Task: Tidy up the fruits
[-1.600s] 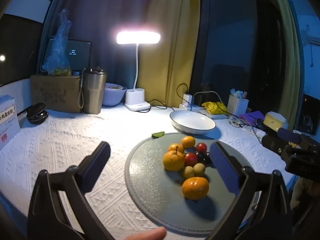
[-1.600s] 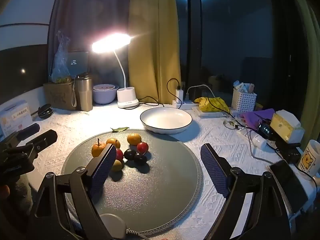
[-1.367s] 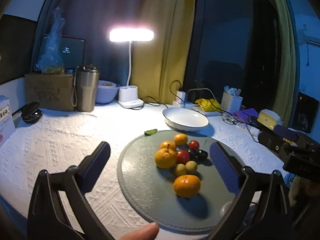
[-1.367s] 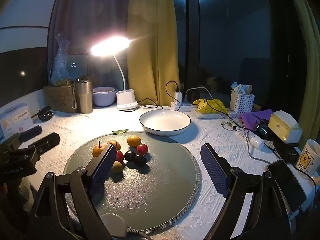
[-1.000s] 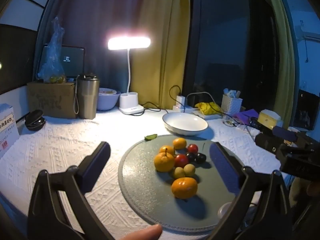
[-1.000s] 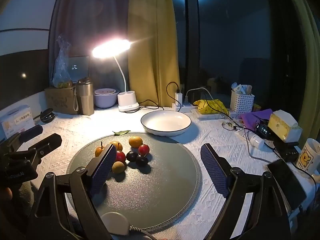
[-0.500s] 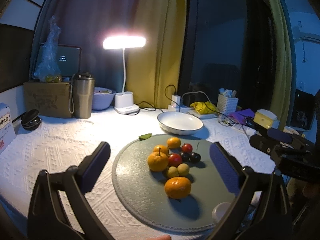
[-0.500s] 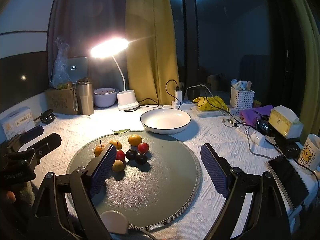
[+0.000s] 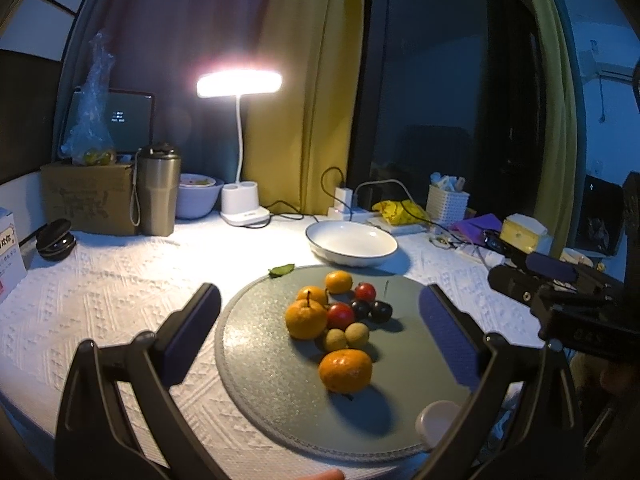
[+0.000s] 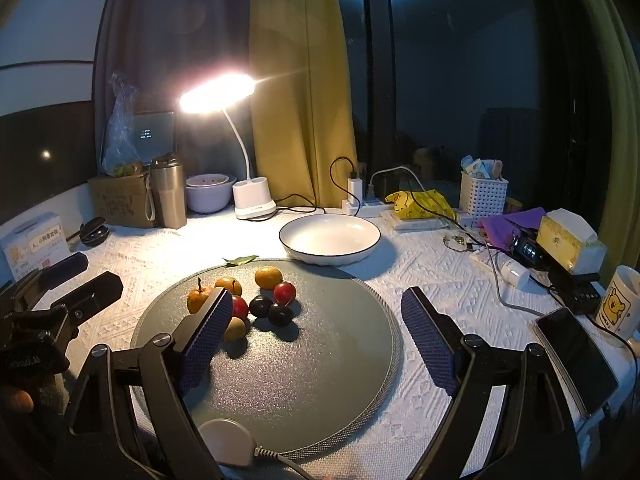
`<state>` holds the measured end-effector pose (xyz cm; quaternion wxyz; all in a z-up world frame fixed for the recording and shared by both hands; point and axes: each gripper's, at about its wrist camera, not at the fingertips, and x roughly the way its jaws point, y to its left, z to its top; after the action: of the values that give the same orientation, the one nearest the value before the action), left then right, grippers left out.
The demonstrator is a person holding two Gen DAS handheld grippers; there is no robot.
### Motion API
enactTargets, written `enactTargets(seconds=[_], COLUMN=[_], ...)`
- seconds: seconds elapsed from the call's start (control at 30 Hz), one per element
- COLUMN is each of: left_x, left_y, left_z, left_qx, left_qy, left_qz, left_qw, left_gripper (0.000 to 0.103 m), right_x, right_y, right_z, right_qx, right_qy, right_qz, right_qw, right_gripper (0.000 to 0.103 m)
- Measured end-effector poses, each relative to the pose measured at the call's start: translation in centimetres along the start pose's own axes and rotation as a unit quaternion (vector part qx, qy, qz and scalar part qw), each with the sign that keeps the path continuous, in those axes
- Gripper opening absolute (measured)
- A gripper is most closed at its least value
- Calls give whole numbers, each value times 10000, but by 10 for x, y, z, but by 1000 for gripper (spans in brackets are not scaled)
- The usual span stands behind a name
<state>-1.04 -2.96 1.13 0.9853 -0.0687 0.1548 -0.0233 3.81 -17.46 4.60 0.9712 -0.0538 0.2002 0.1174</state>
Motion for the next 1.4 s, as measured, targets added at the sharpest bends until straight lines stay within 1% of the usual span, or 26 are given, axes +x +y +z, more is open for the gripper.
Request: enactTargets(seconds=[1.17, 1.4], left_x=[0, 5], left_y=[-9, -11], left_z=[-1, -5], left_qx=[102, 117], left_qy=[-1, 76], left_qz=[-60, -86], left_qw=[9999, 9999], left_gripper=[100, 100], right_x=[1, 3], right_y=[-3, -4], right_z=[-6, -7], right_qx=[34, 69], right_qy=[33, 71], right_qz=[-1, 2], right_qw=[10000, 10000], right_gripper=[89, 89])
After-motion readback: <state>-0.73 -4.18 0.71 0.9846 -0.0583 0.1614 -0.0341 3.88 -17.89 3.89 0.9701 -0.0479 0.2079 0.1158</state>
